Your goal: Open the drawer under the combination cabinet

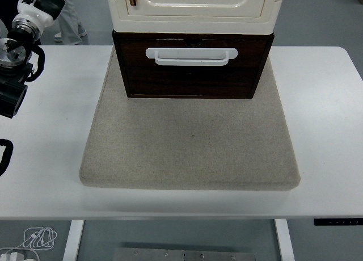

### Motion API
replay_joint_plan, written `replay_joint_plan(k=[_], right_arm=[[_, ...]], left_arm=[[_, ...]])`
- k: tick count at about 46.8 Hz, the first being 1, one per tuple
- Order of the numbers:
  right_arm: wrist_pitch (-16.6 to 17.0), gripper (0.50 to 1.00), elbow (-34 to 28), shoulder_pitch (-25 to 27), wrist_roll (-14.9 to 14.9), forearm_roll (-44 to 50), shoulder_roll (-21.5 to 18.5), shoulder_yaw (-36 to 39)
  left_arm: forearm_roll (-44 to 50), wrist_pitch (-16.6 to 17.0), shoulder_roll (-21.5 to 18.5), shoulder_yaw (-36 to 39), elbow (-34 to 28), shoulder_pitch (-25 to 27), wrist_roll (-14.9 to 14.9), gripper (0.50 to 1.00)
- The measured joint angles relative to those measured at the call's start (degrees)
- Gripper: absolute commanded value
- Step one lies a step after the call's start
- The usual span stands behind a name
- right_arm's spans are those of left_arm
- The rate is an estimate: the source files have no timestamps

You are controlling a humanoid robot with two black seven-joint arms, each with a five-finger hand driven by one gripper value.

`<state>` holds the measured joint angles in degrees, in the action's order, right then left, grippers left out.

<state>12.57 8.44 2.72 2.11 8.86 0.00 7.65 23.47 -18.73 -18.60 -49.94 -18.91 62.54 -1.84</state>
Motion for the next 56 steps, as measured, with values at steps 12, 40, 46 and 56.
replay_joint_plan(k=[12,40,46,56], right_arm=[[0.0,0.926,0.0,0.0,0.0,0.0,0.0,0.0],[0.0,0.926,0.0,0.0,0.0,0.0,0.0,0.0],[0.0,0.926,0.0,0.0,0.0,0.0,0.0,0.0],[0.0,0.926,0.0,0.0,0.0,0.0,0.0,0.0]], left_arm=[[-9.2,-0.3,-4.2,0.5,0.0,5.3,0.0,1.0],[-24.7,-0.2,-13.0,6.0,-8.8,23.5,0.1,1.0],[-25.2,-0.3,-15.7,6.8,-16.4,25.2,0.6,1.0],[-32.7,-0.3,-20.1,9.8,-31.0,27.2,0.7,1.0]])
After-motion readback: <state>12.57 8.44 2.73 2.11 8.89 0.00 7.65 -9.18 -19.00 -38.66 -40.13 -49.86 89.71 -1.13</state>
